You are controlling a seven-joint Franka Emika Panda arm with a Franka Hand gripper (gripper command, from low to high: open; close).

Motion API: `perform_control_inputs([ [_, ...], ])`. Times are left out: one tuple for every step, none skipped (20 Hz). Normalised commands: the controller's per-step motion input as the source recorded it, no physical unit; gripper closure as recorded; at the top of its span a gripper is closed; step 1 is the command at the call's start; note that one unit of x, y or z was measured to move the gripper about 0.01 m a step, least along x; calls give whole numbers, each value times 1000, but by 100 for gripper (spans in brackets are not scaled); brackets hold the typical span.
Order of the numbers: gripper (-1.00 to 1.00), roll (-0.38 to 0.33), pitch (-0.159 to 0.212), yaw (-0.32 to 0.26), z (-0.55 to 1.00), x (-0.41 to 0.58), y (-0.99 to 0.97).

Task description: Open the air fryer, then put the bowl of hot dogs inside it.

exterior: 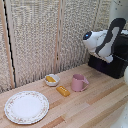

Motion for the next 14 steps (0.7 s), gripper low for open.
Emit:
perform_control_inputs([
  [-100, 14, -49, 3, 31, 0, -254],
  [100, 3, -43, 0, 66, 0, -234],
  [100, 5, -69, -33, 94, -83, -149],
  [100, 0, -27, -27, 23, -80, -29],
  [100, 0, -12, -60, 0, -49, 0],
  [100, 0, 0, -65, 0, -31, 0],
  [100, 0, 0, -13, 0, 0, -14],
  [100, 0, 0, 0, 0, 0, 0],
  [100, -11, 0, 0, 0, -43, 0],
  [100, -43, 27, 0, 17, 0, 0],
  [100, -18, 68, 0, 189, 0, -54],
  [100, 0, 114, 0, 206, 0, -117],
  [100, 0, 134, 0, 269, 0, -163],
  [100, 0, 172, 0, 283, 0, -134],
])
